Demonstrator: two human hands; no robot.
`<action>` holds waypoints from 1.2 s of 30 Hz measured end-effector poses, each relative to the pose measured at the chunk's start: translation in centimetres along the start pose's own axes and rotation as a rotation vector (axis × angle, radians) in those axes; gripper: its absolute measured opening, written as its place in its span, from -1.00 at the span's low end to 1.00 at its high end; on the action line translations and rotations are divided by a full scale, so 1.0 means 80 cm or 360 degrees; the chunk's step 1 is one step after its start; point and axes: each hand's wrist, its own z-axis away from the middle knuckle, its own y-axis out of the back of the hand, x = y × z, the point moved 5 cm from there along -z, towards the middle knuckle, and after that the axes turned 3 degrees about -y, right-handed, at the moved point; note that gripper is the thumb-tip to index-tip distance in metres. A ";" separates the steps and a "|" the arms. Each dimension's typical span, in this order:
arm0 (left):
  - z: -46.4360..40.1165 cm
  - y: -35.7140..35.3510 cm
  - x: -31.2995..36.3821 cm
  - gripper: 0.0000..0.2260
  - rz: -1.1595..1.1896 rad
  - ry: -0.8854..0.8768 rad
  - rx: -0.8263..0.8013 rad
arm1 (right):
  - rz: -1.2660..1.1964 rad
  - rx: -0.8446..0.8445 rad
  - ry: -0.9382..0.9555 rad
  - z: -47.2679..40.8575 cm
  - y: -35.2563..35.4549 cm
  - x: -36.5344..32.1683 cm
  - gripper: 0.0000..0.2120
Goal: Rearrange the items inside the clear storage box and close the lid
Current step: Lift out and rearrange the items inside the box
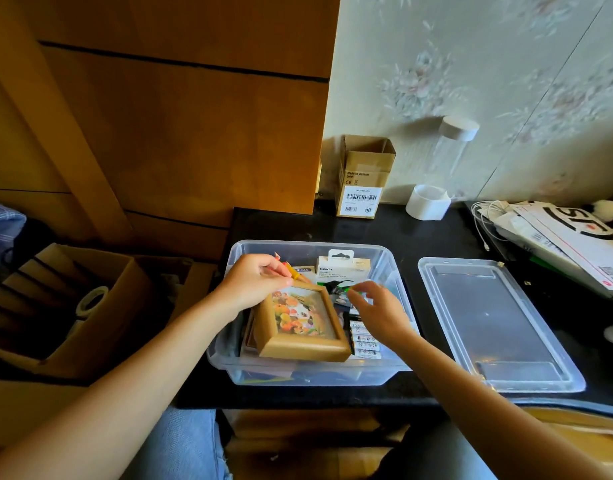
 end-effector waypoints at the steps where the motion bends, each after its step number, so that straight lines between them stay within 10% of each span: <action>1: 0.001 -0.005 0.005 -0.90 0.0024 -0.0050 0.0009 | -0.0131 -0.0009 0.0032 0.001 0.004 -0.007 -0.68; 8: -0.003 -0.024 0.032 -0.96 0.0117 -0.0200 0.0202 | -0.0596 -0.0611 -0.0205 0.001 0.008 -0.027 -0.55; 16: -0.018 -0.001 0.029 -0.91 0.0338 -0.0203 0.0213 | -0.0725 -0.0342 -0.0427 -0.020 0.012 0.000 -0.67; 30: -0.033 -0.007 -0.031 -0.41 -0.1025 -0.0065 -0.0279 | -0.0475 -0.0385 -0.0451 -0.024 -0.005 0.017 -0.82; 36: -0.055 -0.020 -0.037 -0.65 -0.0946 0.0024 -0.0342 | -0.0376 -0.0312 -0.0367 -0.024 -0.002 0.017 -0.83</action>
